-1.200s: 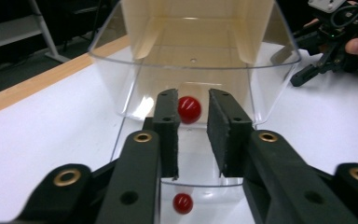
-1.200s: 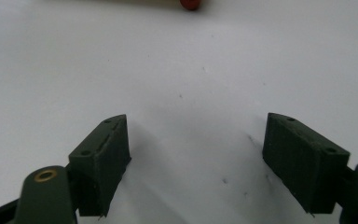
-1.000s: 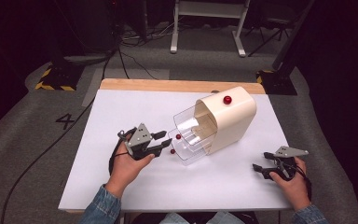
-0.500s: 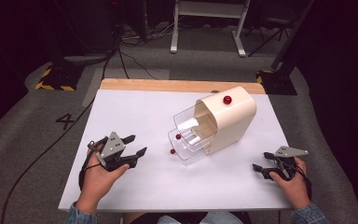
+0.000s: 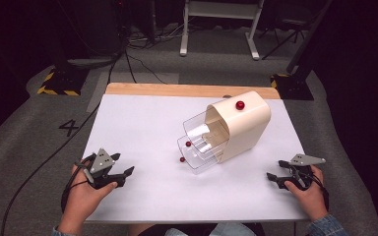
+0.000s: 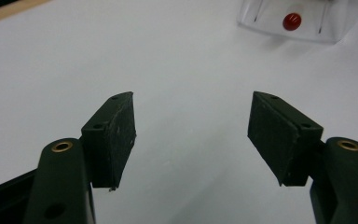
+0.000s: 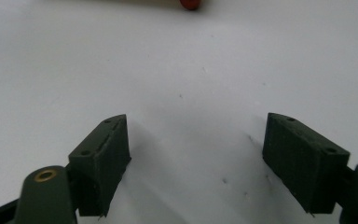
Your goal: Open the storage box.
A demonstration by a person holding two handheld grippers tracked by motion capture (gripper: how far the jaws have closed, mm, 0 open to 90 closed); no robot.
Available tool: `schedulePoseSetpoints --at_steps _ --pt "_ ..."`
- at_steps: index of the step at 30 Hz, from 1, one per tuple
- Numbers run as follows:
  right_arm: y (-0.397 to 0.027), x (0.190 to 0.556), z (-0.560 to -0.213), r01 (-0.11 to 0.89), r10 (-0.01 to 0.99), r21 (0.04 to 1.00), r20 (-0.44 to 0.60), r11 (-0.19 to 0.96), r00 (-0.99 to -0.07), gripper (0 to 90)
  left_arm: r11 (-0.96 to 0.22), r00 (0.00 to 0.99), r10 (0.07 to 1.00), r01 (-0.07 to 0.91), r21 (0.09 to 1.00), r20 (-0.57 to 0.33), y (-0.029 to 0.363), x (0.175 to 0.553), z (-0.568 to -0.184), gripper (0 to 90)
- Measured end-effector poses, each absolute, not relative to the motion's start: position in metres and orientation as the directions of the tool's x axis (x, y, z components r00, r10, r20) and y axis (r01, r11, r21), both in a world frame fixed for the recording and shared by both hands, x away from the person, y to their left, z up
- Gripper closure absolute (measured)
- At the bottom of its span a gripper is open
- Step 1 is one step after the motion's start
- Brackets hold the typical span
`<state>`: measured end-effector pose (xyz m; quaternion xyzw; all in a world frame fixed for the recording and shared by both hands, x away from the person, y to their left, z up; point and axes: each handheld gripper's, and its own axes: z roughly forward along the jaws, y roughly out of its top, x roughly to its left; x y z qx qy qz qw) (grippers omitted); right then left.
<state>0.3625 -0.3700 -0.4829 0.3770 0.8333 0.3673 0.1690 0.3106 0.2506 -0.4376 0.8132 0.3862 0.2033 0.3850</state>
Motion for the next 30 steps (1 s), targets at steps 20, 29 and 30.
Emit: schedulePoseSetpoints --at_steps 20,29,30 --pt "-0.370 0.362 -0.483 0.502 0.753 0.742 -0.006 0.445 -0.658 23.0 -0.408 0.581 0.813 0.604 0.685 -0.027 0.255 0.327 -0.481 21.6" --pt "-0.370 0.362 -0.483 0.502 0.753 0.742 -0.006 0.445 -0.658 23.0 -0.431 0.594 0.805 0.594 0.679 -0.008 0.253 0.327 -0.482 17.9" --pt "-0.370 0.362 -0.483 0.502 0.753 0.742 -0.006 0.445 -0.658 23.0 -0.431 0.594 0.805 0.597 0.677 -0.011 0.253 0.327 -0.482 17.9"
